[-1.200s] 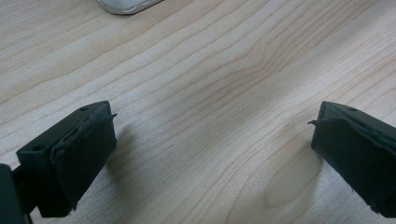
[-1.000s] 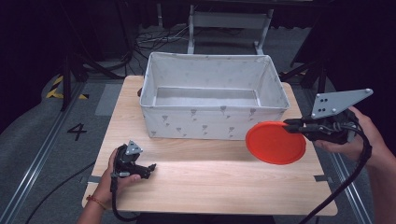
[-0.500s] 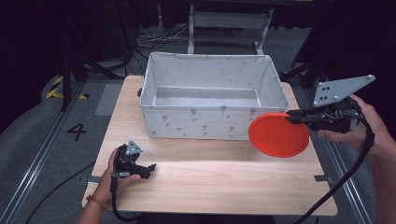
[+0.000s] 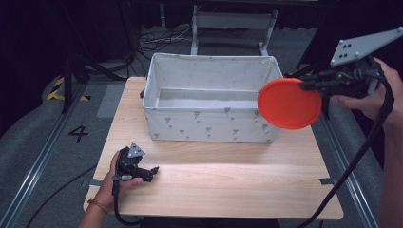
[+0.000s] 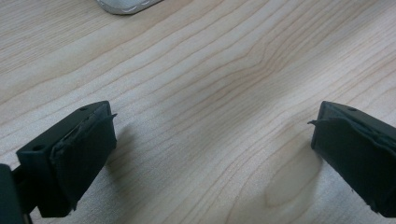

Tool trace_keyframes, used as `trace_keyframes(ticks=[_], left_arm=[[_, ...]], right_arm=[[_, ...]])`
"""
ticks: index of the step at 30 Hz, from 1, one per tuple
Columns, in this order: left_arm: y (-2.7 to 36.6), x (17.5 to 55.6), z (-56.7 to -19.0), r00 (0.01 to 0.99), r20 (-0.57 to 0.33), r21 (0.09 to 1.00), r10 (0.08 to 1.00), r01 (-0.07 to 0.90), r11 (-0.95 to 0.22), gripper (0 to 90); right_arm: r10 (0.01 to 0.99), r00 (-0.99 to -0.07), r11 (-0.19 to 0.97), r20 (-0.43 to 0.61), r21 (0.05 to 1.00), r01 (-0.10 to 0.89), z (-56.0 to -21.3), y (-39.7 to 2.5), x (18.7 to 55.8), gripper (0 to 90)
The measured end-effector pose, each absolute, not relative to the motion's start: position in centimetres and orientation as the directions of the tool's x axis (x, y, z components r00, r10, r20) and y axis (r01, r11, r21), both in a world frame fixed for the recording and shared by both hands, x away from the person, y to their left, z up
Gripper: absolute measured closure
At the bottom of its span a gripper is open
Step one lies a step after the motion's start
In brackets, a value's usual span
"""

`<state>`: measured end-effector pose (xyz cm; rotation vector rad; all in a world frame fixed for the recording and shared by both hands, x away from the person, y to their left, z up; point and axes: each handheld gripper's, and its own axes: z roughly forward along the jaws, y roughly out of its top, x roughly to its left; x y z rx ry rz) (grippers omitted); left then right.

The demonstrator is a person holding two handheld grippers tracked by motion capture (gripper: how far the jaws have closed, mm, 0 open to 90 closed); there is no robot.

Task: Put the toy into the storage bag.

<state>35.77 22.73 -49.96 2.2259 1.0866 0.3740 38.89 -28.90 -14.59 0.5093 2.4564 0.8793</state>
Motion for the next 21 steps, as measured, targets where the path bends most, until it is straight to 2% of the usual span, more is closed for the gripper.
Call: trace_keyframes(ticks=[6, 21], left_arm=[[22.7, 35.8, -50.0, 0.621, -0.022, 0.646, 0.784, 0.607, -0.463, 0.3], [22.8, 35.8, -50.0, 0.622, -0.019, 0.646, 0.783, 0.605, -0.465, 0.4]], right_arm=[[0.502, -0.805, 0.722, -0.315, 0.665, 0.19, -13.8, -28.2, 42.0, 82.4], [0.484, -0.822, 0.743, -0.301, 0.637, 0.204, -16.2, -26.1, 49.4, 82.4]])
